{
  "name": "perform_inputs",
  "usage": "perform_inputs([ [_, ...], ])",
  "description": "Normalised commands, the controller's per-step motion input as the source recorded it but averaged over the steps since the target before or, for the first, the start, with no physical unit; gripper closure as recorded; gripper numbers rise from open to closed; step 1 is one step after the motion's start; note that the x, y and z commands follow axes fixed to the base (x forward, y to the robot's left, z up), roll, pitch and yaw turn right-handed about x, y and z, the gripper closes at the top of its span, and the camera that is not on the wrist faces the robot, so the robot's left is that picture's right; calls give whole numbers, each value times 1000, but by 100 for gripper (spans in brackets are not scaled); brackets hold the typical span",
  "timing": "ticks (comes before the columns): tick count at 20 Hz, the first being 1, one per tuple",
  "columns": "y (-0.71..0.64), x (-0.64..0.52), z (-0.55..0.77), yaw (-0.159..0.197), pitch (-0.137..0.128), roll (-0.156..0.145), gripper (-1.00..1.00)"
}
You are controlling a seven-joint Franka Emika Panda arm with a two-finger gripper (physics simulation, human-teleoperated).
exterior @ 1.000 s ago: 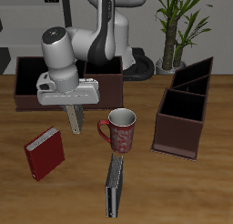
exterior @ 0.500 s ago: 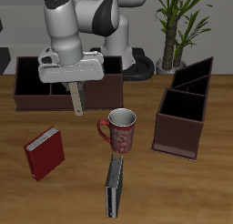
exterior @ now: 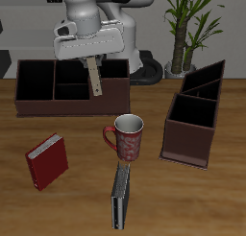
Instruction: Place the yellow book into the back desk caddy's back compartment
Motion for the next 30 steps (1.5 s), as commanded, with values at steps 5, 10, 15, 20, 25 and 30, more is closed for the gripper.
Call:
perform_inputs([
  [5, 174, -324, 391, 48, -42, 16, 100],
  [10, 56, -242, 202, 37, -21, 1, 100],
  [15, 55, -350, 187, 75, -20, -3, 100],
  [20, -56, -369, 132, 70, -16, -23, 100],
  [25, -218, -347, 72, 72, 3, -53, 100],
  [30, -191, -334, 61, 152, -2, -44, 100],
])
